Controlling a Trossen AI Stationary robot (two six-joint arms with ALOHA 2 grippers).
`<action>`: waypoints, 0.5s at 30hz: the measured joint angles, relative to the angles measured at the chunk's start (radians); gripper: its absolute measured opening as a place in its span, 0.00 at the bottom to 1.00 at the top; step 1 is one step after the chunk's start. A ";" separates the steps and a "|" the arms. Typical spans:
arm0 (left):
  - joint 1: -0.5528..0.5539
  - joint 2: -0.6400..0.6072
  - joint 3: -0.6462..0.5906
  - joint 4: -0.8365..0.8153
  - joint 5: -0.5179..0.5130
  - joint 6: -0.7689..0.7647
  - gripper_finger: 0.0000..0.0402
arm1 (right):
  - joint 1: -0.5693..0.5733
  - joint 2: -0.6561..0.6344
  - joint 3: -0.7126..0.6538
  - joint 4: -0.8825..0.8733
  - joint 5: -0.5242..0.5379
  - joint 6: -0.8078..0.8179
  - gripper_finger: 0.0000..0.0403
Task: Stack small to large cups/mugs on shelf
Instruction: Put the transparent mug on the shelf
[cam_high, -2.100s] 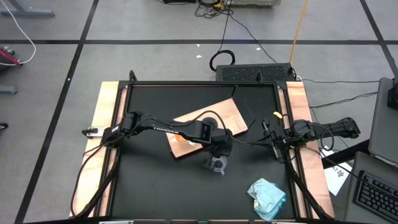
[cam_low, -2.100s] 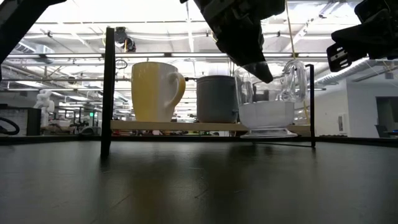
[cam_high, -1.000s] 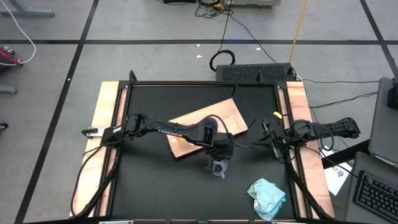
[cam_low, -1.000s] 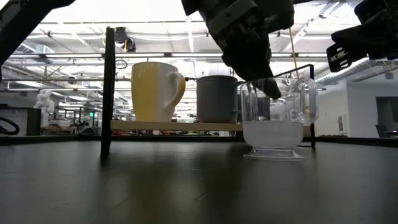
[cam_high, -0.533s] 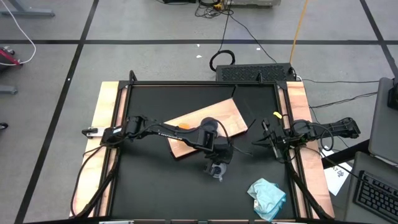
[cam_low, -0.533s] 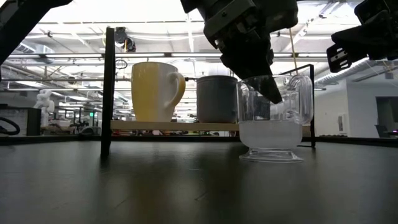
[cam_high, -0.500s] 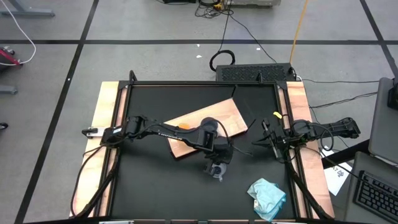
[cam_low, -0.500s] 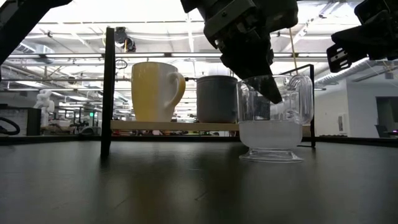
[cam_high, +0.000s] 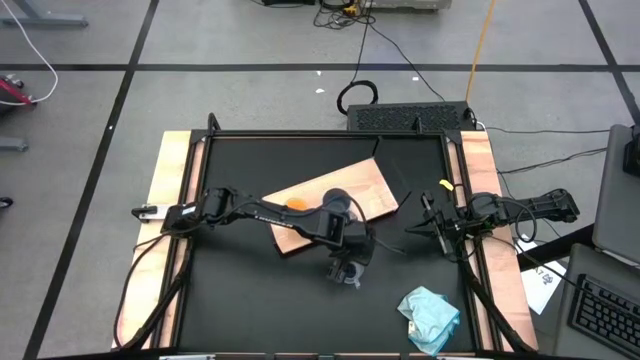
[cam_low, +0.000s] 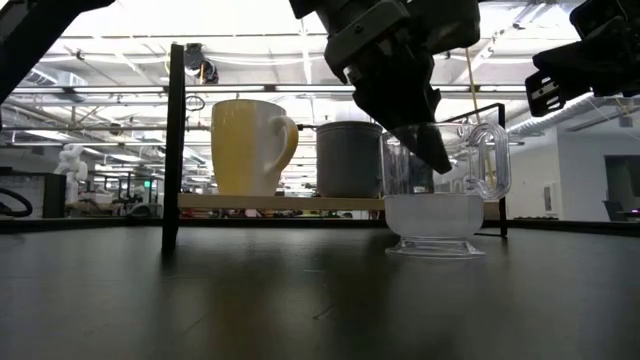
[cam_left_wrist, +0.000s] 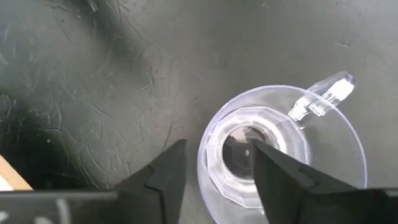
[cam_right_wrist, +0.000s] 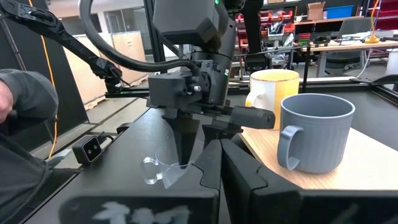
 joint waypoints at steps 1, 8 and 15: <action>-0.001 0.000 0.000 0.000 -0.003 0.000 0.45 | 0.000 0.000 0.000 0.000 0.000 0.000 0.00; -0.003 0.000 0.001 0.001 -0.005 -0.004 0.57 | 0.000 0.000 0.000 0.000 0.000 0.002 0.00; -0.003 -0.002 0.002 0.001 -0.022 -0.017 0.57 | 0.000 0.000 0.000 0.000 0.000 0.003 0.00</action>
